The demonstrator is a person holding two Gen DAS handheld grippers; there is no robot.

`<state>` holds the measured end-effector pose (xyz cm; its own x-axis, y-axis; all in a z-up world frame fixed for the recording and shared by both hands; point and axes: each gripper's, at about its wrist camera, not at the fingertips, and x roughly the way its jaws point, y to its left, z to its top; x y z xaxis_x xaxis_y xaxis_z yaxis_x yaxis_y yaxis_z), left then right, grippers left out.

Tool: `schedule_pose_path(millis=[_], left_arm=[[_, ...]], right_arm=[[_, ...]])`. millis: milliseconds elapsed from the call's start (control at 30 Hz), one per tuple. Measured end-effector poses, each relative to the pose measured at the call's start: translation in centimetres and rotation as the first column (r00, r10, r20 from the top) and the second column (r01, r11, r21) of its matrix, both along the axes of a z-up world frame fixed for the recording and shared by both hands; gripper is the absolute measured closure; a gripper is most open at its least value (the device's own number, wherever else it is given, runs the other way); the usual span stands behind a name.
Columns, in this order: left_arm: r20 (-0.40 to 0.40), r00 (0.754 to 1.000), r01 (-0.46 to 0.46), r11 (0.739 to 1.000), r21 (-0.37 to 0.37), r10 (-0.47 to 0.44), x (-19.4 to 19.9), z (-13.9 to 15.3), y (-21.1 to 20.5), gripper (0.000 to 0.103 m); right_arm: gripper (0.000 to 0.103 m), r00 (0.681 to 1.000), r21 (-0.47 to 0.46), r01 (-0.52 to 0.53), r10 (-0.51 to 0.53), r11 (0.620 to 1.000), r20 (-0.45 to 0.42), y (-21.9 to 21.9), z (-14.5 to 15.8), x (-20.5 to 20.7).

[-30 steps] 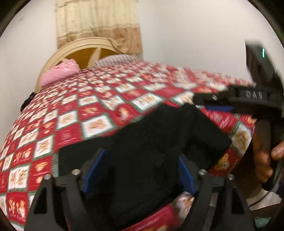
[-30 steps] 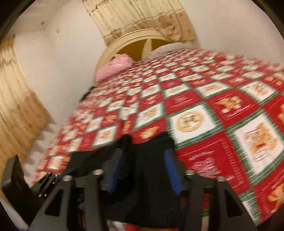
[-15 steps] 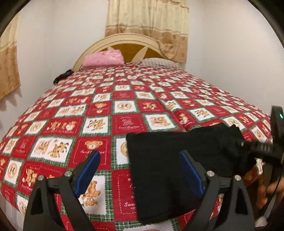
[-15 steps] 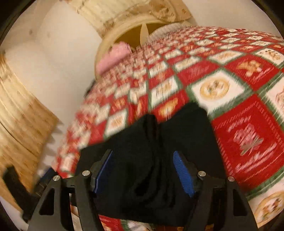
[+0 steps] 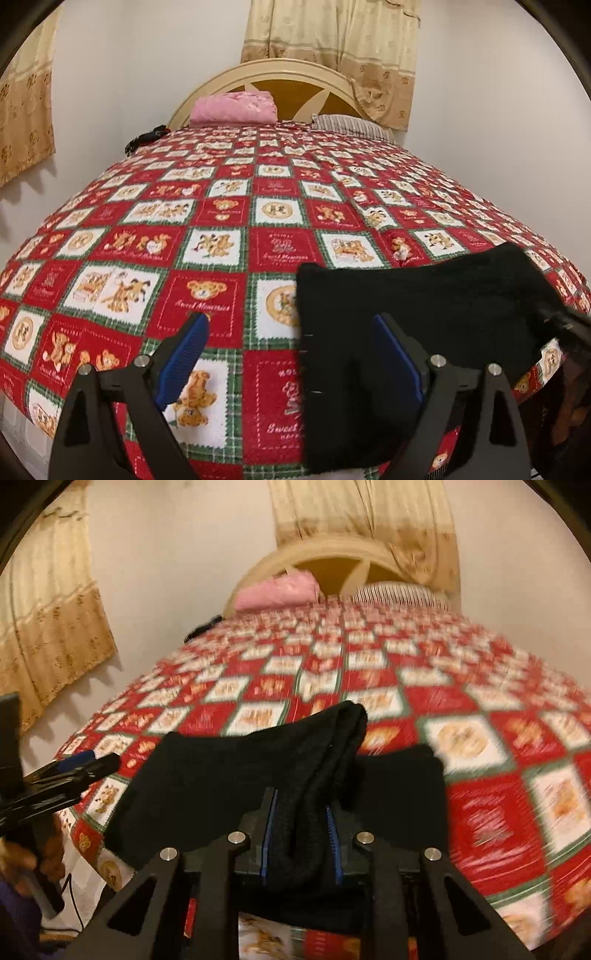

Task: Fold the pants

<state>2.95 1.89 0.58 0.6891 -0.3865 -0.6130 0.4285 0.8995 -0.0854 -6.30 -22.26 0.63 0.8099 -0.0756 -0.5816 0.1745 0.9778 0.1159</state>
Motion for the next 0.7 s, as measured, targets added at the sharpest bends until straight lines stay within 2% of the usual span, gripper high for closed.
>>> schedule_pose_path(millis=[133, 233, 333, 433, 467, 533, 600, 633, 700], left_arm=[[-0.005, 1.000, 0.023, 1.000, 0.016, -0.023, 0.2, -0.1, -1.6, 0.011], [-0.021, 0.999, 0.045, 0.998, 0.047, -0.044, -0.1, -0.8, -3.4, 0.011], [-0.049, 0.997, 0.057, 0.993, 0.107, -0.052, -0.5, -2.4, -5.1, 0.011], [-0.054, 0.998, 0.042, 0.978, 0.205, -0.032, -1.0, -4.5, -6.1, 0.010], [-0.044, 0.999, 0.038, 0.980, 0.197, -0.030, -1.3, -4.8, -5.9, 0.010], [-0.051, 0.998, 0.034, 0.983, 0.182, -0.025, -1.5, -4.6, -5.2, 0.008], [-0.075, 0.997, 0.033, 0.985, 0.169, -0.021, -1.5, -4.2, -4.4, 0.007], [-0.080, 0.997, 0.025, 0.987, 0.156, -0.013, -1.7, -3.8, -3.8, 0.007], [-0.071, 0.997, 0.006, 0.988, 0.152, 0.005, -2.1, -3.4, -2.9, 0.007]], right_arm=[[0.078, 0.997, -0.035, 0.054, -0.056, 0.998, -0.044, -2.5, -0.5, -1.3], [0.078, 0.988, -0.001, 0.085, -0.084, 0.996, -0.131, -4.4, -3.6, -1.4], [0.075, 0.992, 0.005, 0.098, -0.097, 0.995, -0.084, -4.6, -4.3, -1.9], [0.068, 0.992, -0.023, 0.071, -0.073, 0.997, -0.099, -4.3, -4.0, -1.7], [0.067, 0.992, -0.019, 0.071, -0.073, 0.997, -0.101, -4.5, -3.6, -1.8], [0.064, 0.990, -0.009, 0.129, -0.129, 0.992, -0.062, -5.0, -2.6, -2.6], [0.064, 0.983, -0.042, 0.186, -0.185, 0.982, 0.023, -4.8, -0.8, -3.4], [0.064, 0.982, -0.060, 0.181, -0.178, 0.982, 0.058, -4.3, 0.0, -3.4], [0.064, 0.993, -0.056, 0.083, -0.078, 0.995, 0.093, -2.7, 1.2, -2.3]])
